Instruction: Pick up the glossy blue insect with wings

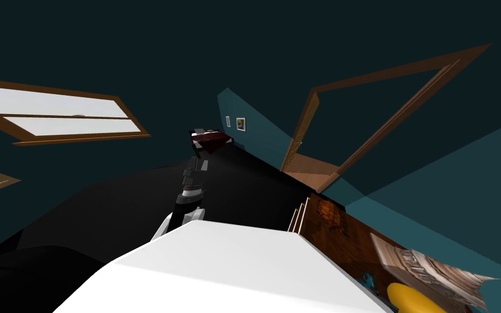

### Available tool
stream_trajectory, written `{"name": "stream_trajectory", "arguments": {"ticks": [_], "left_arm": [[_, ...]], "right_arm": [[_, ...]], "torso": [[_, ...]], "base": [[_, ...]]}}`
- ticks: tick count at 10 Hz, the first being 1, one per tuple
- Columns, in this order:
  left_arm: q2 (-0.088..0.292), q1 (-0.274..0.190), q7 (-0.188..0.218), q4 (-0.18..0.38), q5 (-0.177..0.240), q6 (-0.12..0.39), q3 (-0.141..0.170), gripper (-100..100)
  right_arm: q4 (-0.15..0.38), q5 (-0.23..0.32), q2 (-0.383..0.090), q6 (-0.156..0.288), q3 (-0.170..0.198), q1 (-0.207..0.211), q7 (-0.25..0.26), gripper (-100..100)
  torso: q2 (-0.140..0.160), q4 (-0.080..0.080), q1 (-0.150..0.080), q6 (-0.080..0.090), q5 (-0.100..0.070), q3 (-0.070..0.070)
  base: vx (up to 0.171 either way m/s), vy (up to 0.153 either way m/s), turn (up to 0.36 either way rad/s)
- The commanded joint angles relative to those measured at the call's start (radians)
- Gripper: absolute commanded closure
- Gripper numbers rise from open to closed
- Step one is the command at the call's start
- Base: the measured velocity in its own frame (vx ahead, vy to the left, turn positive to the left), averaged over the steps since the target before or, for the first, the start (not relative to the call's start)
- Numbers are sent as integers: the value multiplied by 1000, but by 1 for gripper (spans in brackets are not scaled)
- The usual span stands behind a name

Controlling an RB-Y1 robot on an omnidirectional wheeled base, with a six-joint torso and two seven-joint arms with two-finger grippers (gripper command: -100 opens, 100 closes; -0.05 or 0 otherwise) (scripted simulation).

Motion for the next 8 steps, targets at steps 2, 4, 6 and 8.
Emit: {"name": "stream_trajectory", "arguments": {"ticks": [2,4,6,8], "left_arm": [[0,0,0,0,0,0,0,0],[0,0,0,0,0,0,0,0],[0,0,0,0,0,0,0,0],[0,0,0,0,0,0,0,0]], "right_arm": [[0,0,0,0,0,0,0,0],[-55,-23,-22,9,6,46,0,100],[-97,-40,-38,14,10,83,-1,100],[-96,-37,-34,18,9,79,0,0]], "torso": [[0,0,0,0,0,0],[-1,0,2,1,1,0],[-2,0,5,0,1,-1],[-1,0,3,0,1,-1]], "base": [[0,0,0],[35,38,-48],[44,51,-38],[8,13,-4]]}}
